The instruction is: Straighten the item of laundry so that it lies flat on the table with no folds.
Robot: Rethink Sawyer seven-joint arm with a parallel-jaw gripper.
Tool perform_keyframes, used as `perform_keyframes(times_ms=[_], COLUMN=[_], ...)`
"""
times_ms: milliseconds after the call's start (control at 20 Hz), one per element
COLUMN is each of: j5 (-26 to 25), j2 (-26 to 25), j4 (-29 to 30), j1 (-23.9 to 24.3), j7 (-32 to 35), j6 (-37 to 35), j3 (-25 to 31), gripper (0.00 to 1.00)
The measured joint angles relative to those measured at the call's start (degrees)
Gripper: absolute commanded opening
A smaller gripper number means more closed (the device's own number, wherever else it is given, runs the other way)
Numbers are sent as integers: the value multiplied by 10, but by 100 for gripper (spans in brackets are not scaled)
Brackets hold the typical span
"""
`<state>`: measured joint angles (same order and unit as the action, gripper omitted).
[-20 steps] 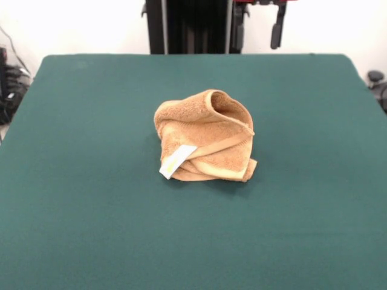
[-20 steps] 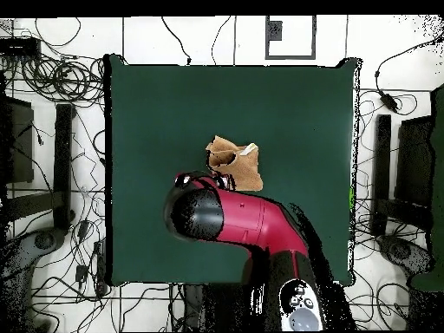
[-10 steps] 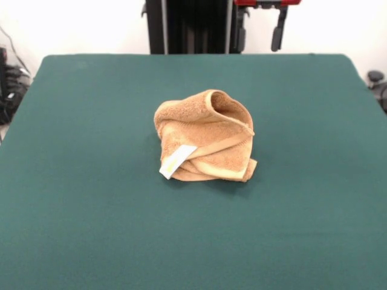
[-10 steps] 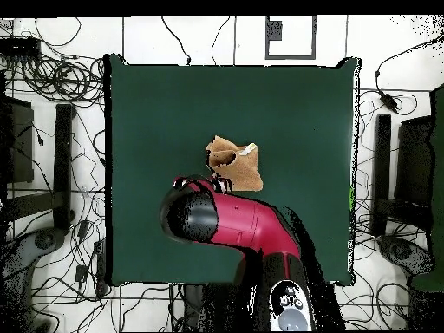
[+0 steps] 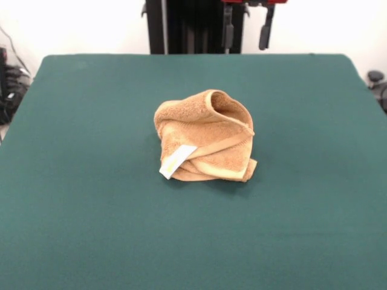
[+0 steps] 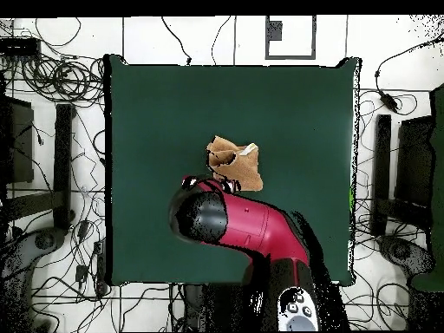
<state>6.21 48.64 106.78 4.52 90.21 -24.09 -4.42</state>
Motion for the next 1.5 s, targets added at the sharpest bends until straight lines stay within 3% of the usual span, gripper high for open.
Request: perform_keyframes(times_ms=[550, 1500], j5=[4, 4], j2=[-32, -154], j4=[-2, -53], j1=[25, 72], j7=[0, 0], j6=[13, 66], j3=[-1, 3], gripper=[100, 100])
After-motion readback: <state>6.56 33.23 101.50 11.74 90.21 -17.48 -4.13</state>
